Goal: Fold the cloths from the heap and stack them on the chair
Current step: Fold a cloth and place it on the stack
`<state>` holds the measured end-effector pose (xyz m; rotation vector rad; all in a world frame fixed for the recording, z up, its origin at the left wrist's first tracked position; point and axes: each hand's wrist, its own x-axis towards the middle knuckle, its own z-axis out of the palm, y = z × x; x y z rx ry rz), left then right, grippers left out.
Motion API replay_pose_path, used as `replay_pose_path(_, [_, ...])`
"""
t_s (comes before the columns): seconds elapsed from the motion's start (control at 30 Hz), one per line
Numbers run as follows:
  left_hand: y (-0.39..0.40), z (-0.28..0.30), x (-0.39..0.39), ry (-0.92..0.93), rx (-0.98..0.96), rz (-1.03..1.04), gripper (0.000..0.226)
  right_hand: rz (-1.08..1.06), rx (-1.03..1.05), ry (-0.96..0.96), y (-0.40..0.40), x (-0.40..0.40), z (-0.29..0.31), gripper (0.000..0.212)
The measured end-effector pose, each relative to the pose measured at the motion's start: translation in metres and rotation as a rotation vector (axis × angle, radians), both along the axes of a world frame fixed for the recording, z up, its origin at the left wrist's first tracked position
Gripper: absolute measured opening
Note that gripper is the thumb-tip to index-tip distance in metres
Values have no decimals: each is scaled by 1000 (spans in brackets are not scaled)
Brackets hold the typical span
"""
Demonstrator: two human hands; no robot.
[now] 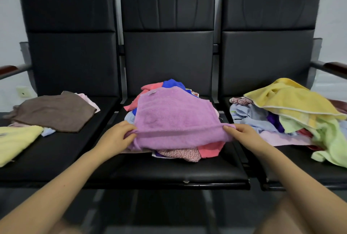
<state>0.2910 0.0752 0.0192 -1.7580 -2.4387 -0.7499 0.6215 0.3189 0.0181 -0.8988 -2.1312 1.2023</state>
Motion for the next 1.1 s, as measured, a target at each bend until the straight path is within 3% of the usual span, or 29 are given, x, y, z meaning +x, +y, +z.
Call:
replay_pose_path(0.1, [1,-8,6,-46,39,106,6,6,1,-4,-1,-3,-2,31])
replay_pose_path(0.2, [6,-25,19,-93,-97,189,14,23,44,-126,2,-3,-9,41])
replay_pose_path(0.33, [5,-31,21,-145,-94,341,31,47,0,-207,6,-4,-20,29])
replay_pose_path(0.5, [-2,-22,14,-144,-177,503,48,52,11,-202,11,-7,-26,33])
replay_pose_path(0.8, [3,-33,23,-331,-49,412,15,61,40,-205,14,-15,-27,37])
replay_pose_path(0.9, [4,-34,18,-468,11,404,9,64,81,-217,13,-19,-25,42])
replay_pose_path(1.1, [6,-24,19,-1022,268,371,12,66,106,-226,14,-20,-27,45])
